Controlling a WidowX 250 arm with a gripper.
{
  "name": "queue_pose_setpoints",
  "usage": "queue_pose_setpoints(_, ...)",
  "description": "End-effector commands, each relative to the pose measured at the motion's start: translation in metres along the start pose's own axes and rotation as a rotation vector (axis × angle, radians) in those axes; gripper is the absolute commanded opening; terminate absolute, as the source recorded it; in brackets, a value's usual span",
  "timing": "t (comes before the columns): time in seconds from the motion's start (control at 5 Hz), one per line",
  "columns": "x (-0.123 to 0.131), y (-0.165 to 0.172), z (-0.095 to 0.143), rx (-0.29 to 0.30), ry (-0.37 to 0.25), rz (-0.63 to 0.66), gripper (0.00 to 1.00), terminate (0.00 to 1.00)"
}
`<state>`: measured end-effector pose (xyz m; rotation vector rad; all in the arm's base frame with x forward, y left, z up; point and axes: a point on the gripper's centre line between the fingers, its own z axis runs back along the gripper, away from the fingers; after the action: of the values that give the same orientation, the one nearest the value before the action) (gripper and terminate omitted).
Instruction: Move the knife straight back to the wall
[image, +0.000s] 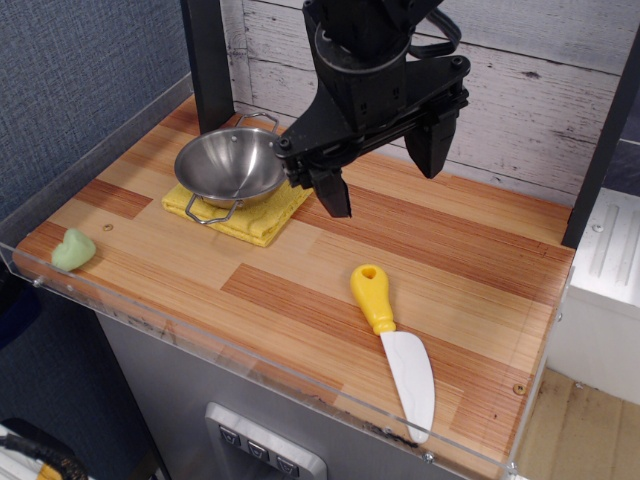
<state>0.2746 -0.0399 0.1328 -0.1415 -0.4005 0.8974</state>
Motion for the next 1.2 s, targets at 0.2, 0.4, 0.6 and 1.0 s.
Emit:
queue_pose_setpoints(0.2, -0.002, 0.01, -0.015, 0.027, -0.021, 0.053, 1.0, 0.0)
queue_pose_setpoints(0.4, -0.003, 0.016, -0.033, 0.049, -0.005, 0.057, 1.0, 0.0)
queue_pose_setpoints(0.6, -0.005, 0.018, -0.052, 0.072, 0.005, 0.061, 1.0, 0.0)
queue_pose_setpoints(1.0, -0.013, 0.002, -0.096, 0.138, 0.053, 0.055, 1.0, 0.0)
